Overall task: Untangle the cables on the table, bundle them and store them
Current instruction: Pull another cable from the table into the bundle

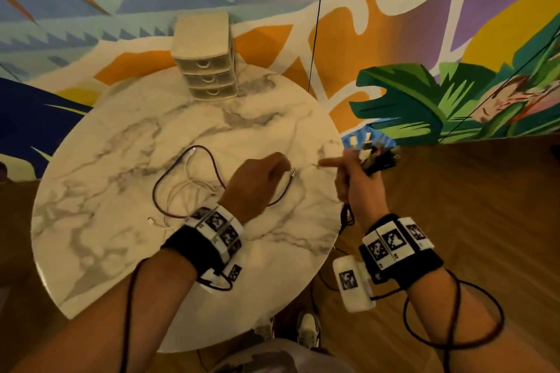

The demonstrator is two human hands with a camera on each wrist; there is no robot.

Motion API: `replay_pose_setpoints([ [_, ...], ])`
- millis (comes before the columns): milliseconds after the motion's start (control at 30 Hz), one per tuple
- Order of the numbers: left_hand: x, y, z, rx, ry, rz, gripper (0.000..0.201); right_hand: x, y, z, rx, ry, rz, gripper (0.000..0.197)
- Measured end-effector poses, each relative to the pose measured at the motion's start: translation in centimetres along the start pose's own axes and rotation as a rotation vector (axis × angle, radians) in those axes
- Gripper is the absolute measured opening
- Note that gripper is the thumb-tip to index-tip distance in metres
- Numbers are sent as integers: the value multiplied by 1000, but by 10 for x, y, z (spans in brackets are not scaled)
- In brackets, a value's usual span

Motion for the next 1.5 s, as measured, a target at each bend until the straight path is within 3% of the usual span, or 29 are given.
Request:
replay_pose_setpoints([
  [200,9,53,-20,-419,-89,-251,29,19,12,-25,48,-124,-104,37],
  [333,17,53,-23,-385,-73,-284,29,25,4,-33,99,-198,-88,31],
  [400,18,48,-26,-302,-121,-252,26,24,4,-32,117,-191,-88,29],
  [533,34,1,-53,-41,-225,-31,30,15,4,-20,99,-104,-27,40],
  [633,50,-55,-67,-220,-374,64,38,7,-5,-5,71,-47,0,45],
  [667,46,-70,-57,-294,-364,82,49,4,-10,0,56,-36,25,46],
  [733,24,-85,-18,-282,-175,98,66,0,-18,9,13,0,69,46],
  [800,-1,-88,22,-312,52,68,59,-5,-25,18,-55,79,103,47],
  [833,-7,-91,30,-348,97,54,52,-8,-30,24,-98,126,120,48],
  [867,-8,-94,28,-396,95,33,48,-10,-35,30,-143,169,141,50],
  [933,8,-112,-6,-447,-76,5,55,-14,-46,44,-209,235,197,50],
  [1000,30,-137,-23,-398,-200,137,50,-18,-53,56,-224,257,239,48],
  [1033,35,-147,-22,-341,-199,200,42,-19,-53,59,-222,262,241,48],
  [1200,14,-120,15,-123,51,234,35,-15,-25,52,-198,231,126,54],
  [1333,-6,-93,49,24,264,339,33,-6,-1,35,-79,168,-12,60],
  [1400,-12,-81,58,77,279,349,36,-3,4,30,-7,160,-40,53],
  [1500,-15,-54,58,64,211,246,35,2,4,12,108,76,-44,43],
])
Point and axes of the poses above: each hand's wrist, its own x-axis away from the middle knuckle, its own z-axis out of the back of the hand, y = z × x, the point moved 7 cm from there along -x, towards the middle knuckle, and after that the axes turned 10 degrees about -x, right-handed, at the moved point
